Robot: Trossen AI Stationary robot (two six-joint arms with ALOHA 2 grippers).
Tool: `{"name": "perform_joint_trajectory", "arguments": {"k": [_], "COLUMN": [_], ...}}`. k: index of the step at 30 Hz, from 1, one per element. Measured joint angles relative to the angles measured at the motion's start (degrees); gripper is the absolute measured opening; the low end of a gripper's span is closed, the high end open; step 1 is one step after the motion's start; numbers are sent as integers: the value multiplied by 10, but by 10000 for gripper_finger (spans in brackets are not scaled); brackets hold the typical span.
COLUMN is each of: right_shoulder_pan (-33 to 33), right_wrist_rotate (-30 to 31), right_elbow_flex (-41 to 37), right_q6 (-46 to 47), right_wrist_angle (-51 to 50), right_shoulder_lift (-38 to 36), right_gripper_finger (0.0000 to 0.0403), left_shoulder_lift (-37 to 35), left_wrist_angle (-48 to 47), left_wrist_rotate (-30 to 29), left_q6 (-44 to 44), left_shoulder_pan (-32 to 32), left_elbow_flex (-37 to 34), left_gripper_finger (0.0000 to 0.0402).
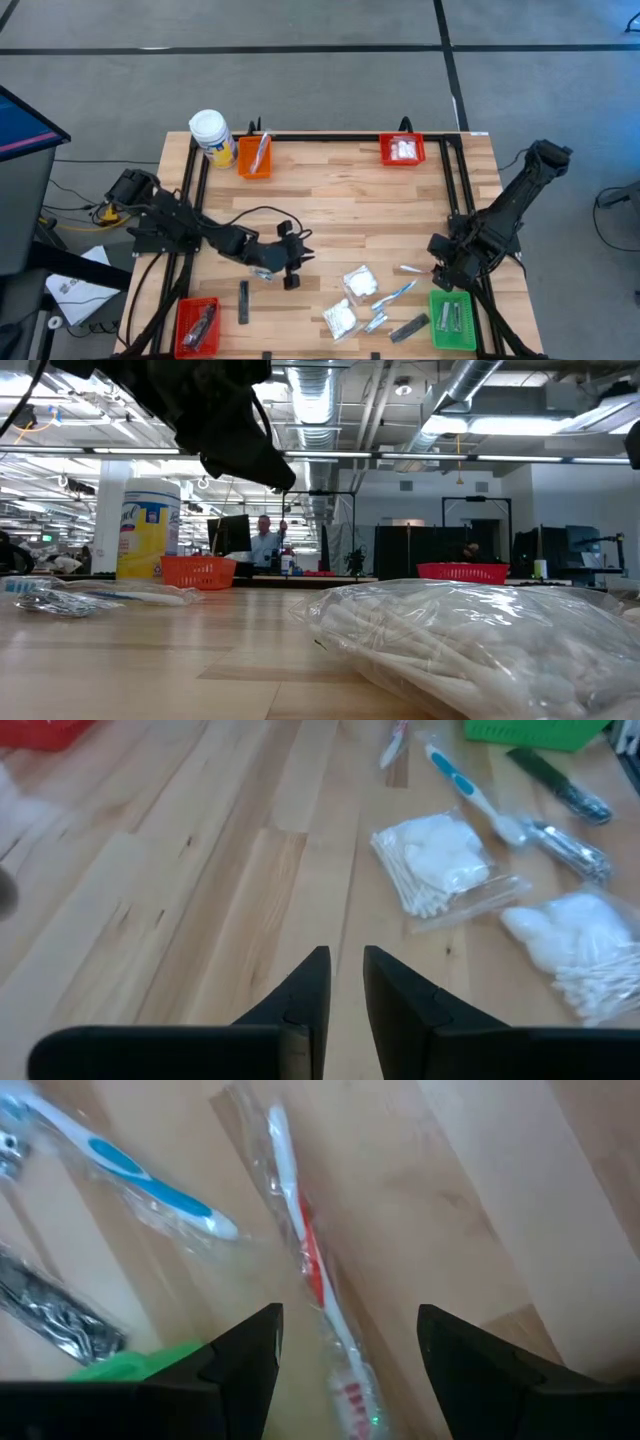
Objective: Pick & Place Travel size toiletries
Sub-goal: Put the right red toothbrush into the orange bin
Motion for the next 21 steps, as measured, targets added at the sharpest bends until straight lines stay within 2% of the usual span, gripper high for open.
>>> {"name": "perform_joint_trajectory", "arguments": {"k": [14,21], "right_shoulder_pan": [23,53], "right_wrist_rotate": [0,3], "right_elbow_flex": [-61,-67], "right_q6": [-6,-8], "right_wrist_angle": [37,69], "right_shoulder_lift": [0,0], "right_gripper_finger": [224,192], "left_shoulder_lift": [1,1], "left_wrist_angle": [13,15], "left_wrist_rotate": [4,4], "left_q6": [0,0], "left_shoulder_pan": [3,3], "left_elbow_flex": [0,0], "left_gripper_finger": [57,57]}}
